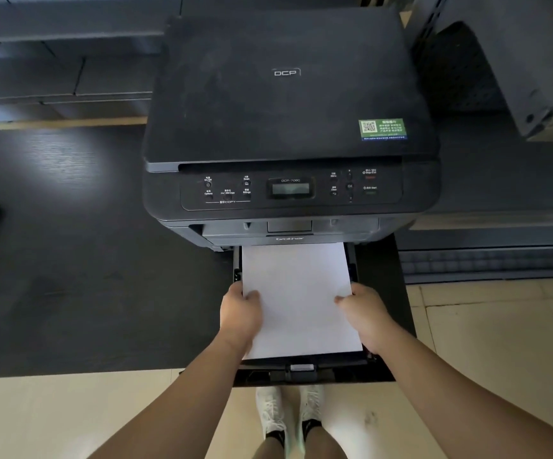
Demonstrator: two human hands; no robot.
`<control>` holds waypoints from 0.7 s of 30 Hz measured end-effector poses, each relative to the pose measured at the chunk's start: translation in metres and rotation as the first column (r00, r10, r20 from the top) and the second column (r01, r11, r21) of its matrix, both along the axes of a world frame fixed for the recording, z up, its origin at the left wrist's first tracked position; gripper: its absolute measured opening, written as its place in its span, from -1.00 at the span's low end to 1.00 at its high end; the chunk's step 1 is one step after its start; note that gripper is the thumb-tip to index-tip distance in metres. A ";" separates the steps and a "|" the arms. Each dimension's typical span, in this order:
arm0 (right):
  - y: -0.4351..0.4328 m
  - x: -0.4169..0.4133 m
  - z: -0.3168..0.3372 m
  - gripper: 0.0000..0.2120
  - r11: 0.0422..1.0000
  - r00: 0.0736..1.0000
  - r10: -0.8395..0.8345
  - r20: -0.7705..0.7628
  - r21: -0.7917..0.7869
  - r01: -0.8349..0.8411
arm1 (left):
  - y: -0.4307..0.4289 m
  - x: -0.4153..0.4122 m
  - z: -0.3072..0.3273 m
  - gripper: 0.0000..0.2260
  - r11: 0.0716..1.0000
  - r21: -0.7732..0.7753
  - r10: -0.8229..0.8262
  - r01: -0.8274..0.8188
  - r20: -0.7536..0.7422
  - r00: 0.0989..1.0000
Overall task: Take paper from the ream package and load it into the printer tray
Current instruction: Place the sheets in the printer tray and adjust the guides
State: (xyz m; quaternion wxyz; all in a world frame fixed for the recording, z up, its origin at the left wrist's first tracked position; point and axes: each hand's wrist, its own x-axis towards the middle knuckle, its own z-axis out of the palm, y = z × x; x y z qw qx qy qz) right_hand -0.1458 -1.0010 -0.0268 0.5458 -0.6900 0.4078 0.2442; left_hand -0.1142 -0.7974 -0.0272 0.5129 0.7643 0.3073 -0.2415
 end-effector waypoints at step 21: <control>0.008 -0.031 -0.003 -0.76 0.945 0.986 0.164 -0.001 -0.286 -0.157 | 0.002 -0.013 0.015 -0.66 0.934 0.286 -0.234 0.216 0.028 0.972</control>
